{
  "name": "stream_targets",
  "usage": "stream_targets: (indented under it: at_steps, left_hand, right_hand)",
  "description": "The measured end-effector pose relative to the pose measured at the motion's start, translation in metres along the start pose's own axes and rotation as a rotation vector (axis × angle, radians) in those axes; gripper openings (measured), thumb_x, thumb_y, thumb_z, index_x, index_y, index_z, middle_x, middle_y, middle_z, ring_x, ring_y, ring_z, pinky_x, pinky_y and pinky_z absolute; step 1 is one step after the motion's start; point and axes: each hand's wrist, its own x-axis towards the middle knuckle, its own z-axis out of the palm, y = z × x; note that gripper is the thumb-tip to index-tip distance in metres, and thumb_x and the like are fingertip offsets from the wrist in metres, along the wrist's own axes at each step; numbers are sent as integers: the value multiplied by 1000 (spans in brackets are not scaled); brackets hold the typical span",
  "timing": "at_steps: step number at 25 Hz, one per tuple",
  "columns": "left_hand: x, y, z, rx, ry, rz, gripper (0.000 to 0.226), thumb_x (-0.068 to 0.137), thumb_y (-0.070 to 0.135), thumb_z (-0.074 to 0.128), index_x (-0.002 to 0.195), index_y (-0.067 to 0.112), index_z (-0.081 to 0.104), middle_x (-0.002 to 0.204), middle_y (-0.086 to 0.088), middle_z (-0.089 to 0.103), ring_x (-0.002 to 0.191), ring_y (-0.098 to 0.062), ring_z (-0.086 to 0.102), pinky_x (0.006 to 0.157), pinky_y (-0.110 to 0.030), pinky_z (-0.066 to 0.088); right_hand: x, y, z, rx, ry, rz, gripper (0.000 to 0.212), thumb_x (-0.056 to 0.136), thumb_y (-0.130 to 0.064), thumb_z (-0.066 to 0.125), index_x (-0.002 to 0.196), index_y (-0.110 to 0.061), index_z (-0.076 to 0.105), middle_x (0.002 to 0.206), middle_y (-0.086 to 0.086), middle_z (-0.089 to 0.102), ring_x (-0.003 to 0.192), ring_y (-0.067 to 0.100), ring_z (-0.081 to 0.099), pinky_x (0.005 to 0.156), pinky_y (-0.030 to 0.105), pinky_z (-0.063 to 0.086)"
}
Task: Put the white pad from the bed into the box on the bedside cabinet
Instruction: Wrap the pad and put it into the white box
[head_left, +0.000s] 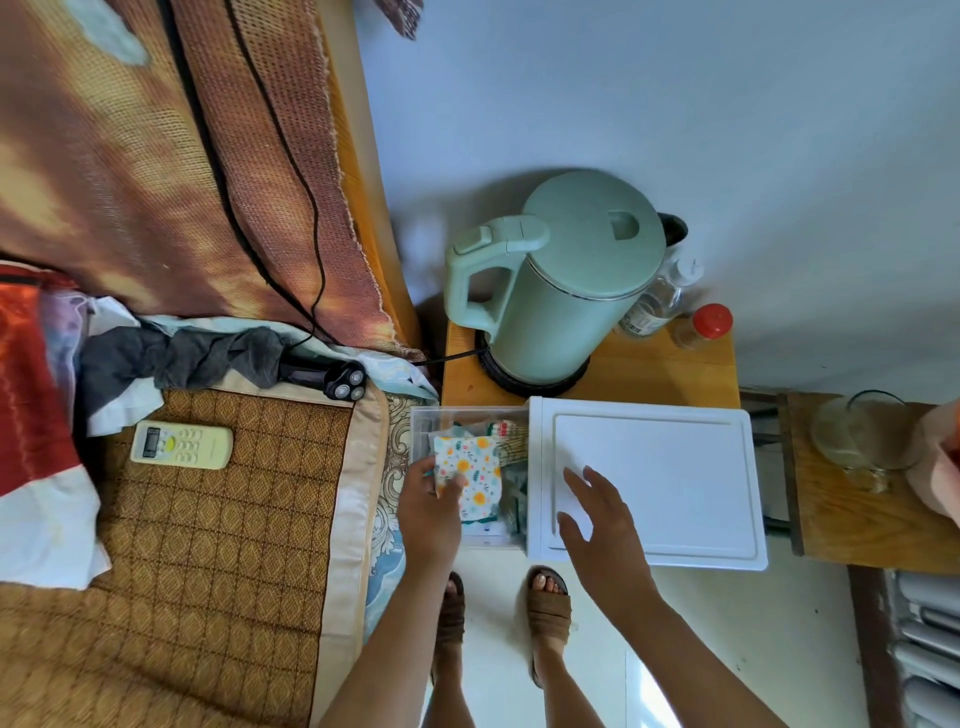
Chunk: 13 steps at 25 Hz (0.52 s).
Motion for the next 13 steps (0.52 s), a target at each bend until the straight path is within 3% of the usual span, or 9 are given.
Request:
stream_targets:
  at_steps: [4,7,8,11,13]
  left_hand:
    - [14,1,3,241,-52,15,32,88,6,58,118,2,50,115,-20,61,83,-20,55,62,-25,44]
    - [12,3,12,531,-143,129,50,92,13,51,138,1,33,141,-20,41,125,-31,46,96,-40,46]
    - [10,5,9,582,-107,192,52,92,14,51,139,2,33,141,-19,38,128,-33,43,97,-44,46]
    - [17,10,-13,519,134,262,43,89,12,52,131,4,44,131,-20,44,119,-36,47,87,-47,48]
    - [33,7,-30,422,85,85,45,92,16,49,135,5,43,138,-21,42,124,-38,44,98,-47,44]
  right_hand:
    - [1,14,-5,-257,-76,31,50,94,-23,51,142,-25,35,156,0,21,143,22,16,115,39,24]
    - [1,18,-6,-337,-90,51,52,95,-29,48,144,-27,30,158,-1,16,145,20,11,116,41,22]
    - [1,19,-7,-352,-88,50,53,95,-30,47,144,-27,29,158,-1,16,145,20,11,117,41,22]
    - [0,18,-10,-382,-85,46,53,95,-32,46,145,-27,27,158,-1,17,145,20,11,117,41,22]
    - [-1,18,-13,-384,-92,57,54,95,-34,45,145,-28,25,158,-1,17,145,20,12,117,41,22]
